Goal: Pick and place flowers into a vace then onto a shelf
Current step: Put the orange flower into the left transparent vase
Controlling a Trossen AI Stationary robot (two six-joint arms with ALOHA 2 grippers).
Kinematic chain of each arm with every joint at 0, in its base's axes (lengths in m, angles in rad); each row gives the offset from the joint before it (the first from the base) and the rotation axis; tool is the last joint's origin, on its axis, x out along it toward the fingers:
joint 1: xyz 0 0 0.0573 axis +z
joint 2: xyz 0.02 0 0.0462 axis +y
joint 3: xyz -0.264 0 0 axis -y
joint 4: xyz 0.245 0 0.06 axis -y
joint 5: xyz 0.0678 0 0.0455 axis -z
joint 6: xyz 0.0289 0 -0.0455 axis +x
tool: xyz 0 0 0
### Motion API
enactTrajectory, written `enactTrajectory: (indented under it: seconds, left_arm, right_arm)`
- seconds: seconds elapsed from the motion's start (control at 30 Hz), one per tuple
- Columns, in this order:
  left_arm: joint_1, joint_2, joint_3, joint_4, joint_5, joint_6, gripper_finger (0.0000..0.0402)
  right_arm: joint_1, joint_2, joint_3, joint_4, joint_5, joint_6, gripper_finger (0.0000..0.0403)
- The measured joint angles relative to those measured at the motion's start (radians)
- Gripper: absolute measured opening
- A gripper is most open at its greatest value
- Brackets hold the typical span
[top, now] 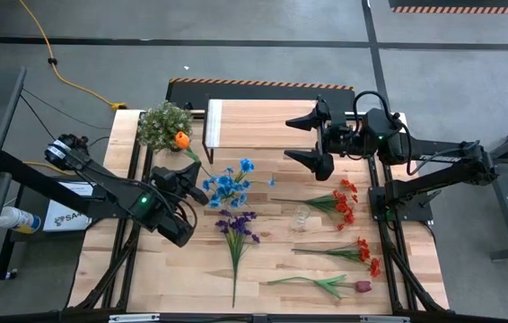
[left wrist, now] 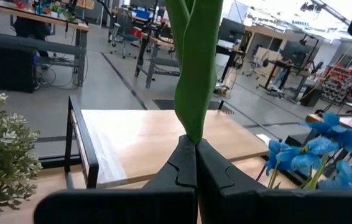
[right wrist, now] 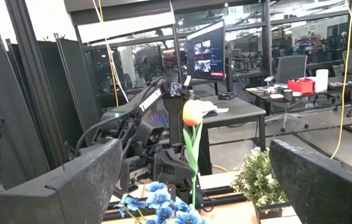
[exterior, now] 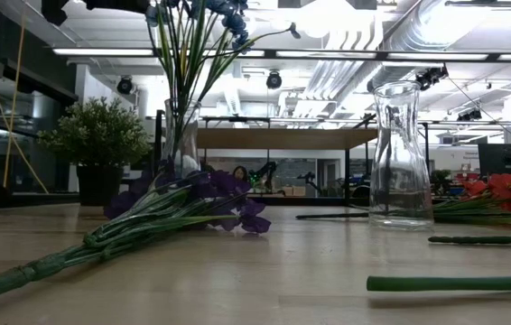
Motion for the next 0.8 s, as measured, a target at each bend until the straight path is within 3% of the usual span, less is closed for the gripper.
enactTrajectory:
  seconds: [0.57, 0.8]
  left_arm:
    - [0.000, 0.007, 0.000, 0.001, 0.057, 0.029, 0.0039]
    - [0.000, 0.007, 0.000, 0.000, 0.083, 0.039, 0.0063]
  right_arm:
    - [0.000, 0.000, 0.000, 0.000, 0.000, 0.002, 0.0394]
    - [0.000, 0.000, 0.000, 0.000, 0.000, 0.002, 0.0394]
